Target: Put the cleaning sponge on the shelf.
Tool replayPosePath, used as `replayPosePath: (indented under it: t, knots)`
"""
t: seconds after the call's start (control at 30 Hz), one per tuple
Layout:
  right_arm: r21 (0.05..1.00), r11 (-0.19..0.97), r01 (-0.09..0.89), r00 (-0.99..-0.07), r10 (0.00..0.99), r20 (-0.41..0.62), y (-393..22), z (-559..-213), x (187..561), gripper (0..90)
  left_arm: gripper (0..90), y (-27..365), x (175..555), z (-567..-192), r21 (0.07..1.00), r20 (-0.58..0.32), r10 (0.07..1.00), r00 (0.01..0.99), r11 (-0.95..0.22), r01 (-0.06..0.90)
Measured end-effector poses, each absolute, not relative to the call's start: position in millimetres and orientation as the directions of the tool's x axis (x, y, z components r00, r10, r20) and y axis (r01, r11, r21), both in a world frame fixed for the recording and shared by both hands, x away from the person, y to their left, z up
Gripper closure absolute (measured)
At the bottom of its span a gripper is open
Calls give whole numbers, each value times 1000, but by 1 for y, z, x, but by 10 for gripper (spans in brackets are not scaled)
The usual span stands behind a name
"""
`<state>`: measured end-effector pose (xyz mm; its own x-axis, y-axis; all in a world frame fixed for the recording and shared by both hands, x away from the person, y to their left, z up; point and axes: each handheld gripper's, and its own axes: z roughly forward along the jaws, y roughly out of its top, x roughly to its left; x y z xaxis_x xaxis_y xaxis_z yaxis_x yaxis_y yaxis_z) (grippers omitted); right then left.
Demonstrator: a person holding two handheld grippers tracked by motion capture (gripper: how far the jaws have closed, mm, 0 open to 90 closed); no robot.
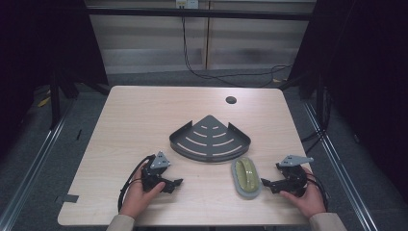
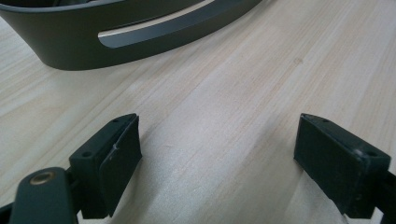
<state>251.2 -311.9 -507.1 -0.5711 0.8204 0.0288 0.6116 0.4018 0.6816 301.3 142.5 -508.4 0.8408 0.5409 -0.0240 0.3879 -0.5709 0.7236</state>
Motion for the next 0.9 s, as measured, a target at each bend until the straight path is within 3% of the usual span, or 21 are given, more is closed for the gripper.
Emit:
replayPosePath:
  t: [0.5,0.9]
  knots:
    - [553,405,728,-532,842,84,-310,-485,266,190,141,142,301,-509,726,-26,546,837,-565,392]
    - [454,432,779,-523,847,92,-300,-444,285,218,140,142,301,-509,726,-25,547,837,-566,391]
